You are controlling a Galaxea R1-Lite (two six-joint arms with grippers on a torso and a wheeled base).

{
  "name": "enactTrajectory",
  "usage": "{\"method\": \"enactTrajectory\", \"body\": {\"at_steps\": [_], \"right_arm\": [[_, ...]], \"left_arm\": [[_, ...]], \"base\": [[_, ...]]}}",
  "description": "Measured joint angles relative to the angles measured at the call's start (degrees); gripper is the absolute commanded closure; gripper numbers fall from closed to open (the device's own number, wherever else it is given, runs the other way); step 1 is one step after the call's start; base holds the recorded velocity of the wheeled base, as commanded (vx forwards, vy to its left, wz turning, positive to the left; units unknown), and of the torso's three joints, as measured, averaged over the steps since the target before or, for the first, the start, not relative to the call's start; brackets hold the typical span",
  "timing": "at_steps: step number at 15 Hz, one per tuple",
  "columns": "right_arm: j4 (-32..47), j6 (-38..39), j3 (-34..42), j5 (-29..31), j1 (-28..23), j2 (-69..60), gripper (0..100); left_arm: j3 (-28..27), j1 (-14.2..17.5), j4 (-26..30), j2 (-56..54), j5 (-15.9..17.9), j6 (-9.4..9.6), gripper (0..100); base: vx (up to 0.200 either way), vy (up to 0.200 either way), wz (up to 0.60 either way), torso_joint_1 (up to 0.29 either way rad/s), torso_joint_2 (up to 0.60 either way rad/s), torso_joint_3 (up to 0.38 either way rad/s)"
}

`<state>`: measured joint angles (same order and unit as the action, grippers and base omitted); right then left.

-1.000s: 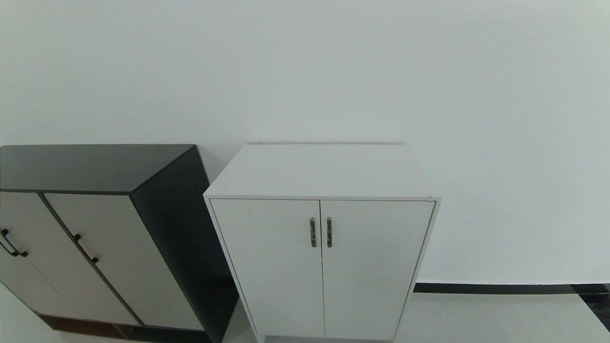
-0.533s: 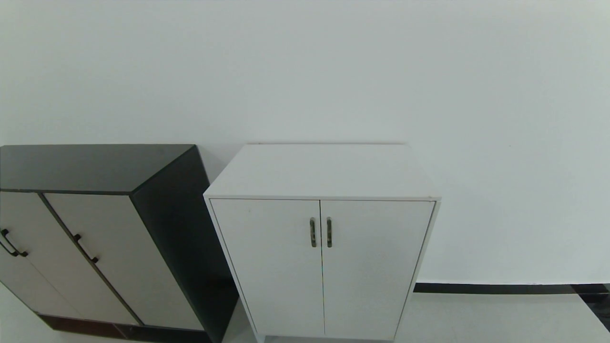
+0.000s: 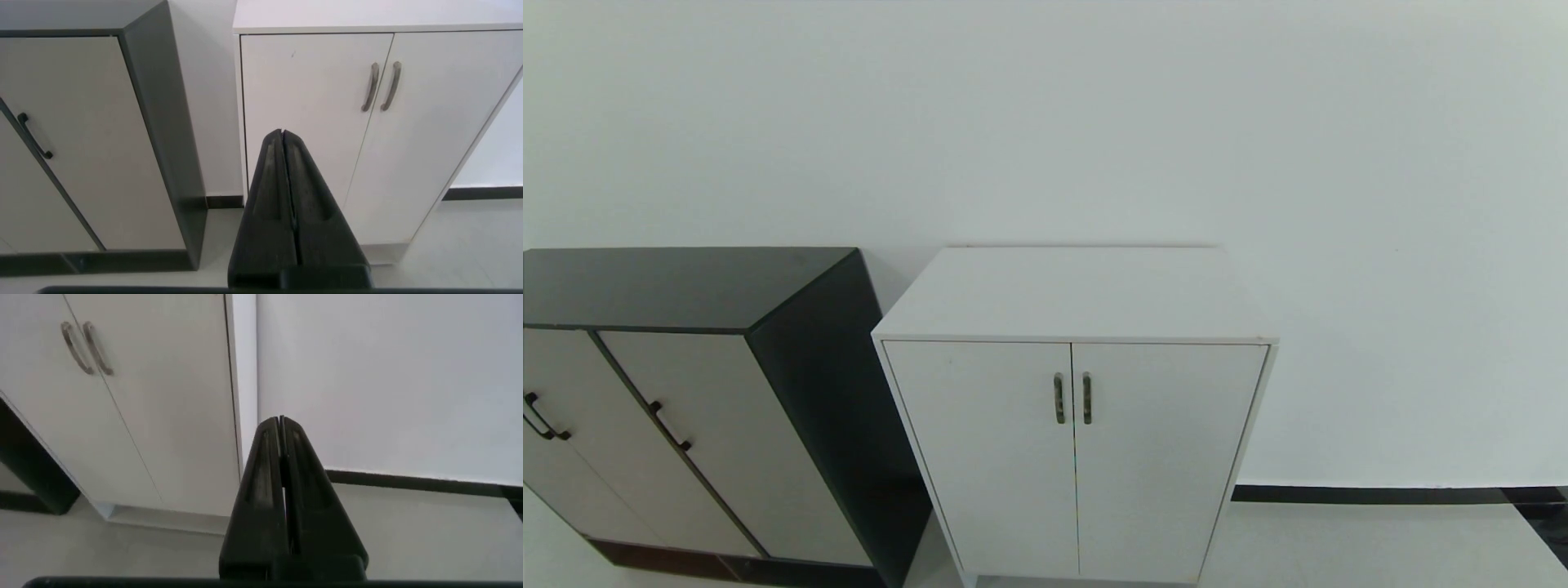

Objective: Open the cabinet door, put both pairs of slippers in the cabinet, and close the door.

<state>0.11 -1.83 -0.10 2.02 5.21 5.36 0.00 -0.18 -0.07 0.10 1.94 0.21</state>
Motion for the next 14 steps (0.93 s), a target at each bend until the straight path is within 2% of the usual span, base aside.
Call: {"method": "enactTrajectory", "body": {"at_steps": [3,5,14], "right_arm": [[0.0,-0.3,-0.1,0.1,-4.9,-0.9,100],[0.0,-0.6,-0.1,0.0,-6.3,-1.7,100],[0.0,0.8,0.0,-0.2,-5.1,-5.2,100]], "left_arm": [[0.0,0.0,0.0,0.0,0.0,0.04,100],[0.0,0.0,0.0,0.0,0.0,0.00,100],[0.0,0.0,0.0,0.0,0.0,0.06,100]], "base": [[0.000,0.000,0.00,0.000,0.00,0.000],[0.000,0.000,0.00,0.000,0.00,0.000],[0.000,0.000,0.00,0.000,0.00,0.000]]}}
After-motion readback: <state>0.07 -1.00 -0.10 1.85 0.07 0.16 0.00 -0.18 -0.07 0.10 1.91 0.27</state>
